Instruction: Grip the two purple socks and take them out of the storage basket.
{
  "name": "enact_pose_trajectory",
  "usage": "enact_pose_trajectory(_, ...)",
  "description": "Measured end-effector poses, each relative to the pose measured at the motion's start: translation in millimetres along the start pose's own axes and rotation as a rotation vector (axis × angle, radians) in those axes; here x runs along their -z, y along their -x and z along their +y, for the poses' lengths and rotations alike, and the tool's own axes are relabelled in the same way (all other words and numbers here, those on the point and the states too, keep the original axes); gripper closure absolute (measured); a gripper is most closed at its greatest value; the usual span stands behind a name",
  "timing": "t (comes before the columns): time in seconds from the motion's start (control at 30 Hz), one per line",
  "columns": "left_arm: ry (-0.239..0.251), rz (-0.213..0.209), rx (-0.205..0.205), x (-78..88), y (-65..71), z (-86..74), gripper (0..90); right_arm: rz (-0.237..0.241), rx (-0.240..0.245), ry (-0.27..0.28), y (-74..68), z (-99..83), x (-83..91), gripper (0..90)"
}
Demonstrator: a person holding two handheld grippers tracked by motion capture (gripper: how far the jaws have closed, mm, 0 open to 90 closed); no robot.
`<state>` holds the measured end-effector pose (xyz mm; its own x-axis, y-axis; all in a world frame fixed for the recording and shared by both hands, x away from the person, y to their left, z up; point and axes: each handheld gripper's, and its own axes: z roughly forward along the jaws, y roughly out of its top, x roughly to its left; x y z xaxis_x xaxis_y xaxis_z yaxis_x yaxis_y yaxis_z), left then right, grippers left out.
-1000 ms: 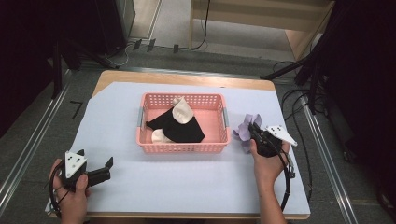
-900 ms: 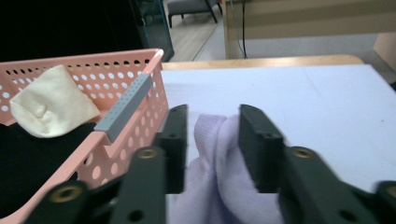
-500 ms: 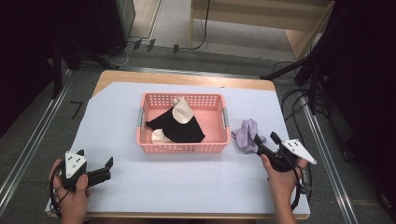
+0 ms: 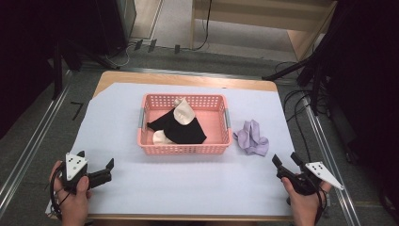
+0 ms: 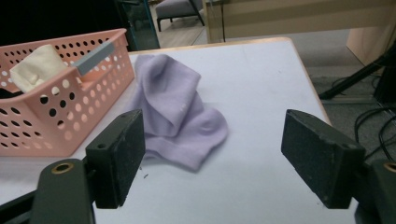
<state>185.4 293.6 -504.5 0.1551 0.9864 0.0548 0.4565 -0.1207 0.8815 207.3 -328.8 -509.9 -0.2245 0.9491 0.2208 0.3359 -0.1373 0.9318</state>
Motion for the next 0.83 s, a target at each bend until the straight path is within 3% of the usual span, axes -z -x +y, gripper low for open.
enact_pose_trajectory(0.33, 0.003, -0.002, 0.006, 0.1, -0.5, 0.0, 1.4, -0.057, -0.022, -0.017, 17.5, -19.5, 25.4, 21.9)
enact_pose_trajectory(0.5, 0.002, -0.005, 0.006, 0.2, -0.7, 0.0, 1.4, -0.069, -0.034, 0.002, 20.0, -24.1, 28.1, 22.2)
enact_pose_trajectory(0.73, -0.005, -0.002, 0.008, -0.1, -0.5, 0.3, 1.3, -0.046, -0.049, -0.058, 22.4, -23.2, 22.7, 23.0)
enact_pose_trajectory(0.83, -0.003, 0.000, 0.005, -0.1, -0.4, 0.3, 1.4, -0.064, -0.056, -0.092, 22.2, -22.2, 19.8, 25.2)
